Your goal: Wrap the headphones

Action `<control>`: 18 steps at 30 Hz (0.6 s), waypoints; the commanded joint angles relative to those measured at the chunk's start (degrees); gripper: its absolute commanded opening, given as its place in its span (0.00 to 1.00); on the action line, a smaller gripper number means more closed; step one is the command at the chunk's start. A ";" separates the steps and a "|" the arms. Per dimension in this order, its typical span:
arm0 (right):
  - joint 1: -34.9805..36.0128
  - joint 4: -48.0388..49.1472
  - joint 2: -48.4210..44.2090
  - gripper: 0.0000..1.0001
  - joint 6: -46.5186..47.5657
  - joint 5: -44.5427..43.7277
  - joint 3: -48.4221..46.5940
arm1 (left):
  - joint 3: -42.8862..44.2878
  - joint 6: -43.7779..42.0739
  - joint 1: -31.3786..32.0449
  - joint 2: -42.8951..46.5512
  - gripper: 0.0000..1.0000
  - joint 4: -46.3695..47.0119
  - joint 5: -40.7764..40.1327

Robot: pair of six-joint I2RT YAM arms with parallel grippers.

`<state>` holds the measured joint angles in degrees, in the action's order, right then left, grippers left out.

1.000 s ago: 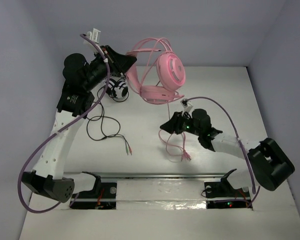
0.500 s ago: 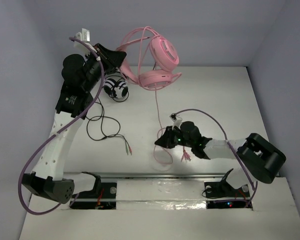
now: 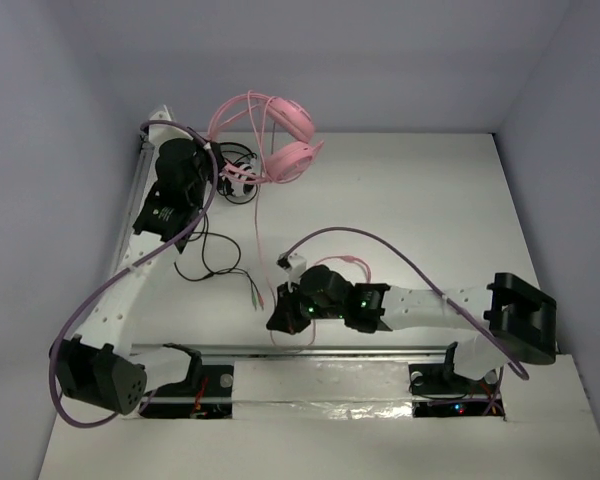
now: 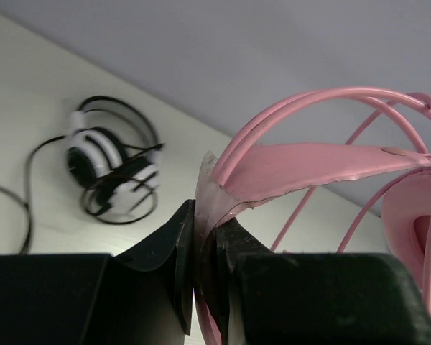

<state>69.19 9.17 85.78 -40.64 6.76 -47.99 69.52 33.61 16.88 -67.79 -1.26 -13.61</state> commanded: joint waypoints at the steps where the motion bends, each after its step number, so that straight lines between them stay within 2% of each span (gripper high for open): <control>1: 3.23 -11.33 -2.80 0.00 2.58 -4.99 -5.97 | 0.18 -0.72 0.52 -2.07 0.00 4.78 -12.56; 3: 4.99 -14.43 -4.99 0.00 3.55 -5.71 -8.51 | -0.17 -1.96 0.52 -4.44 0.00 4.16 -13.64; 7: 6.05 -27.14 -10.17 0.00 6.18 -11.66 -13.79 | 0.27 -5.12 2.00 -7.62 0.00 0.47 -13.90; 11: 6.05 -36.84 -13.87 0.00 9.78 -18.79 -19.32 | -1.14 -8.19 8.41 -9.46 0.00 -2.78 -18.63; 13: 6.05 -41.92 -14.32 0.00 12.07 -25.01 -23.09 | -1.14 -8.99 12.10 -10.87 0.00 -5.41 -19.61; 18: 5.52 -46.17 -15.02 0.00 17.34 -36.98 -27.24 | -2.45 -10.58 14.32 -11.05 0.00 -10.07 -14.79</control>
<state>75.02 -30.28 71.24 -28.34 -19.05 -72.44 67.18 22.87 31.51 -81.17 -12.21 -29.19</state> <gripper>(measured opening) 0.039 0.088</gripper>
